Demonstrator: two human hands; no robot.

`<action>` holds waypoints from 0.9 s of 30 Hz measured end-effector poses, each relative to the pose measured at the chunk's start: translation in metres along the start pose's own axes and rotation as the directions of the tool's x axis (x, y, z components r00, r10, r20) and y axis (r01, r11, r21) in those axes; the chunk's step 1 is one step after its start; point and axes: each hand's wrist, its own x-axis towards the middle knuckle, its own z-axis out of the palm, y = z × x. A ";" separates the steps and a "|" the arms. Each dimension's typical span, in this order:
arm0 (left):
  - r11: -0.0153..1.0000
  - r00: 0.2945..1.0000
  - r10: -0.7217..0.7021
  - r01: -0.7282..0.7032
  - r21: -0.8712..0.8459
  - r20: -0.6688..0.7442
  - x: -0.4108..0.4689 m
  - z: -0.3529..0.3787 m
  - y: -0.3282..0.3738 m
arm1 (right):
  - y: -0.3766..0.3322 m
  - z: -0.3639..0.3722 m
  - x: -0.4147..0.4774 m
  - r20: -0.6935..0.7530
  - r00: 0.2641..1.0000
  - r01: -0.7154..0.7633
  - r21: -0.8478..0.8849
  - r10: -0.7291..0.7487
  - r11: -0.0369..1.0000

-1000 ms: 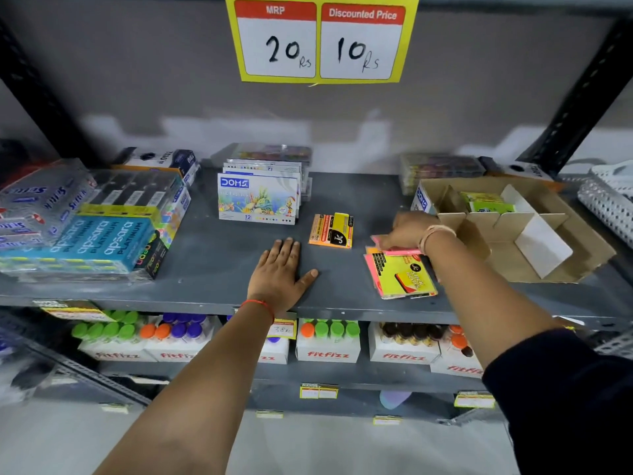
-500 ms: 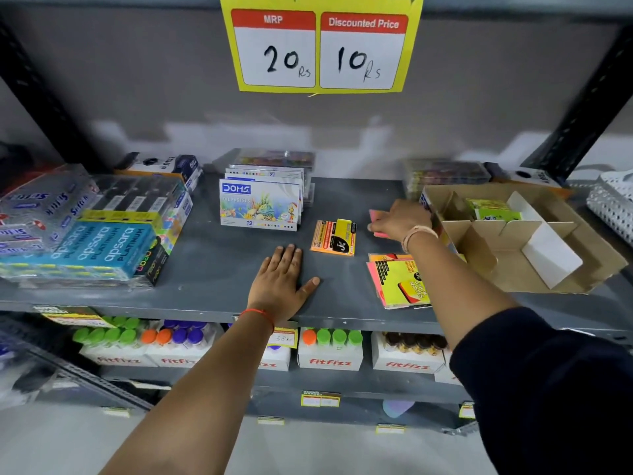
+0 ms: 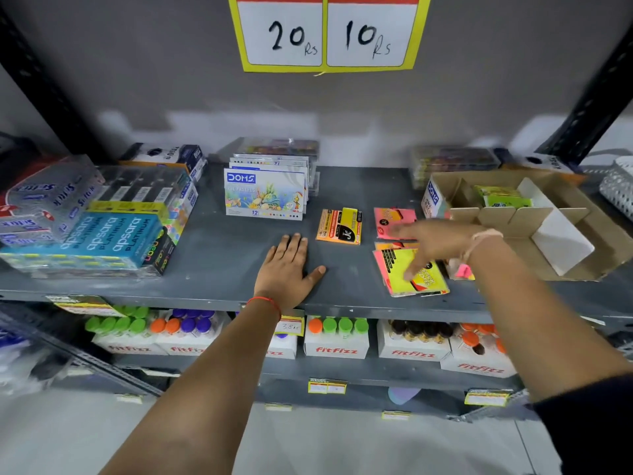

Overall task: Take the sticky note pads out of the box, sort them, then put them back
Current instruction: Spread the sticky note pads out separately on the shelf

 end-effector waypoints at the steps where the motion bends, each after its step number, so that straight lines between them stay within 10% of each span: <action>1: 1.000 1.000 0.000 0.000 0.001 0.001 0.000 0.000 0.000 | 0.000 0.008 -0.005 0.049 0.999 -0.015 -0.037 0.017 0.999; 8: 0.999 0.999 0.033 -0.032 -0.022 0.043 -0.004 -0.003 -0.002 | 0.008 0.031 -0.014 -0.111 0.993 -0.050 -0.092 0.040 0.994; 14: 0.996 0.998 0.057 -0.055 -0.063 0.028 -0.008 -0.002 -0.010 | -0.005 0.013 -0.021 -0.314 0.948 0.153 0.292 -0.056 0.944; 18: 0.995 1.000 0.026 -0.027 -0.091 -0.017 -0.006 -0.001 -0.014 | -0.028 0.017 -0.008 -0.248 0.930 0.302 0.936 -0.271 0.182; 21: 0.997 1.000 0.028 -0.028 -0.073 -0.013 -0.006 0.000 -0.014 | -0.038 0.032 0.008 -0.256 0.904 0.248 0.966 -0.343 -0.069; 25: 0.997 1.000 0.027 -0.028 -0.068 -0.010 -0.006 0.001 -0.014 | -0.048 0.042 0.018 -0.221 0.933 0.218 0.975 -0.285 -0.042; 27: 0.997 1.000 0.027 -0.027 -0.072 -0.002 -0.006 0.001 -0.015 | -0.056 0.043 0.016 -0.236 0.953 0.288 0.899 -0.187 0.330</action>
